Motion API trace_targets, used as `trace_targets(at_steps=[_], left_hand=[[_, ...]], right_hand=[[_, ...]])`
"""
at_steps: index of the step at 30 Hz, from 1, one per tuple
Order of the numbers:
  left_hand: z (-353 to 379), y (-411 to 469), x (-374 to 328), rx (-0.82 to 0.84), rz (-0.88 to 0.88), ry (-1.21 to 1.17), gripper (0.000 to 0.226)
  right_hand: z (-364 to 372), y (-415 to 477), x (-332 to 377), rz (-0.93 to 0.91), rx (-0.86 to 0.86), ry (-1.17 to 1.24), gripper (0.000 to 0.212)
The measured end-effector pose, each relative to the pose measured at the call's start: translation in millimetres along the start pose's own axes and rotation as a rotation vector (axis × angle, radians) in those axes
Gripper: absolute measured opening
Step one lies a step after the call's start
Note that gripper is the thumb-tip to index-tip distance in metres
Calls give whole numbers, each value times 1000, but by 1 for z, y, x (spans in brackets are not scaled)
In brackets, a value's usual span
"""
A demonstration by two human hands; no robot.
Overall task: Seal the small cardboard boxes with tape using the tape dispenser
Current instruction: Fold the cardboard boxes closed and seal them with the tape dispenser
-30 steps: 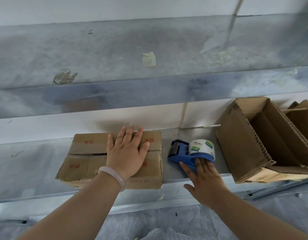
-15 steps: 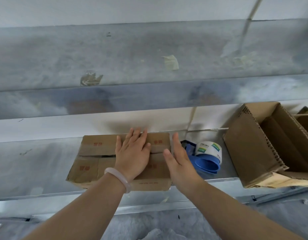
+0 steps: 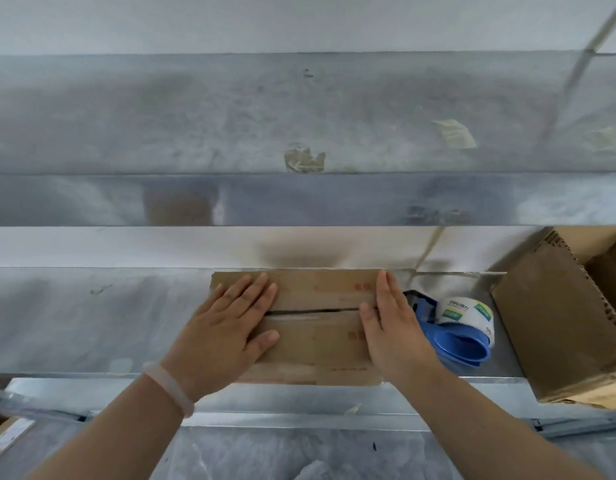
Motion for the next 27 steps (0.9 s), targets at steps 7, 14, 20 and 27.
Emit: trace_targets(at_steps=[7, 14, 20, 27], left_hand=[[-1, -5, -2, 19, 29, -10, 63], [2, -19, 9, 16, 91, -27, 68], [11, -30, 34, -8, -229, -264, 105], [14, -32, 50, -95, -286, -726, 84]], right_hand=[[27, -46, 69, -600, -144, -537, 65], [34, -37, 61, -479, -96, -656, 87], [12, -32, 31, -149, -122, -506, 131], [7, -24, 22, -152, -4, -305, 129]])
Point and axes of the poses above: each hand's wrist, its own y-axis towards the middle knuckle, its own z-axis out of the palm, x = y × z, the point moved 10 cm from there along y, towards the middle knuckle, and after that the axes turned 9 degrees about z, right-handed, at the moved point
